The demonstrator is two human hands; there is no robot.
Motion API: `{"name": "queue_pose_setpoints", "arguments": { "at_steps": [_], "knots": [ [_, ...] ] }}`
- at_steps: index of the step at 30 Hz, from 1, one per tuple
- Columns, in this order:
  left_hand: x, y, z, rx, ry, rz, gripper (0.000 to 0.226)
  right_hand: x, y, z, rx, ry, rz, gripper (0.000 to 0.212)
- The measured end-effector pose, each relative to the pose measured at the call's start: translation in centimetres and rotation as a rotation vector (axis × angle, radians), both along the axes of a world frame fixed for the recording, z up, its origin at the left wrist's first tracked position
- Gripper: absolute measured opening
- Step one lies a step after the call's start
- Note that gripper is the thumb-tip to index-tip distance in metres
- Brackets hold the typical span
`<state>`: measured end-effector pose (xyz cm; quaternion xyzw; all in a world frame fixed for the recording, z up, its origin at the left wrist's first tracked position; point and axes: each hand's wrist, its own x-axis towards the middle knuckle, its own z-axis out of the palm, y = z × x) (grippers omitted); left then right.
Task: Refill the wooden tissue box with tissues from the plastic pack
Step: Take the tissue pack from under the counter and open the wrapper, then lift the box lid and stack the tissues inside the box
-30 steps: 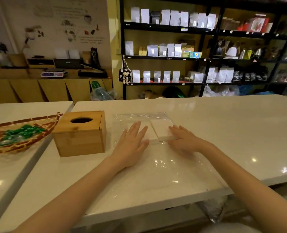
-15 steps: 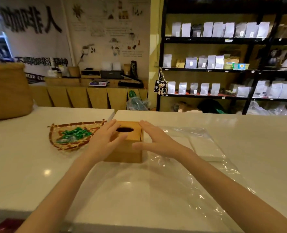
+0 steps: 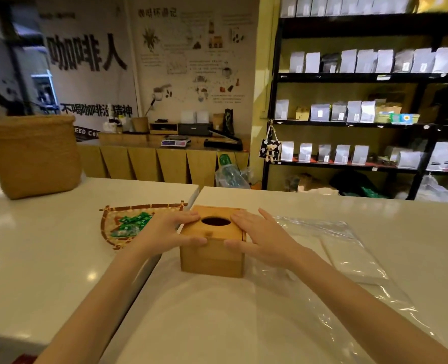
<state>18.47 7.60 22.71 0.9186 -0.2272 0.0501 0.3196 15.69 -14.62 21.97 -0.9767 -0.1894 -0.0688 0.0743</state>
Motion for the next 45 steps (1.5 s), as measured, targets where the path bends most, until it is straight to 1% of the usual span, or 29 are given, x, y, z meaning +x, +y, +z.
{"name": "queue_pose_setpoints", "arguments": {
  "at_steps": [1,4,8,10,11,12,15,17,19,22,24,26,33,37,40,41,42,44,45],
  "knots": [
    [0.2,-0.1,0.0,-0.001,0.000,0.004,0.068,0.0,0.0,0.1,-0.010,0.005,0.001,0.073],
    [0.4,-0.1,0.2,0.003,0.020,0.007,0.062,0.1,0.0,0.5,-0.035,-0.002,0.000,0.071],
    [1.0,0.0,0.7,-0.091,0.029,0.042,0.048,0.6,0.0,1.4,0.109,-0.021,0.033,0.056],
    [1.3,-0.6,1.0,-0.166,0.022,0.059,0.029,1.0,0.1,2.0,0.201,-0.032,0.017,0.056],
    [1.6,-1.0,1.1,-0.205,0.002,0.083,0.016,1.3,0.1,2.3,0.265,-0.041,-0.007,0.056],
    [1.8,-1.5,1.2,-0.243,-0.025,0.112,0.009,1.7,0.2,2.5,0.340,-0.055,-0.033,0.058],
    [2.6,-3.2,1.4,-0.352,-0.083,0.203,0.019,2.7,0.7,2.8,0.556,-0.104,-0.073,0.056],
    [3.1,-4.1,1.3,-0.442,-0.041,0.226,0.024,3.4,0.9,2.7,0.677,-0.103,-0.079,0.051],
    [3.8,-4.4,1.0,-0.514,0.017,0.240,0.026,4.2,0.8,2.0,0.810,-0.047,-0.096,0.044],
    [4.9,-4.3,0.2,-0.526,0.034,0.265,0.024,5.2,0.2,0.4,0.892,0.059,-0.138,0.034],
    [5.2,-4.2,-0.2,-0.515,0.047,0.262,0.033,5.5,0.1,-0.4,0.947,0.106,-0.123,0.026],
    [5.3,-4.3,-0.3,-0.530,0.066,0.269,0.040,5.8,0.2,-0.7,0.993,0.110,-0.118,0.026],
    [5.8,-4.4,-0.6,-0.529,0.019,0.293,0.041,6.3,0.3,-1.2,1.052,0.092,-0.109,0.029],
    [5.9,-4.4,-0.5,-0.508,0.045,0.283,0.042,6.1,0.2,-1.0,1.045,0.099,-0.113,0.030],
    [5.5,-4.6,0.6,-0.485,0.074,0.302,0.052,5.2,-0.3,-0.6,0.982,0.165,-0.106,0.038],
    [5.2,-4.9,1.2,-0.469,0.033,0.327,0.058,4.8,-0.9,-0.4,0.952,0.164,-0.123,0.042],
    [4.5,-5.4,1.9,-0.435,-0.052,0.357,0.062,4.4,-1.8,-0.2,0.911,0.138,-0.149,0.044],
    [2.5,-6.8,3.0,-0.346,-0.337,0.367,0.060,3.2,-4.1,0.0,0.770,0.031,-0.230,0.044],
    [1.1,-7.7,3.4,-0.314,-0.485,0.306,0.056,2.6,-5.4,-0.2,0.663,-0.027,-0.280,0.043]
  ]
}}
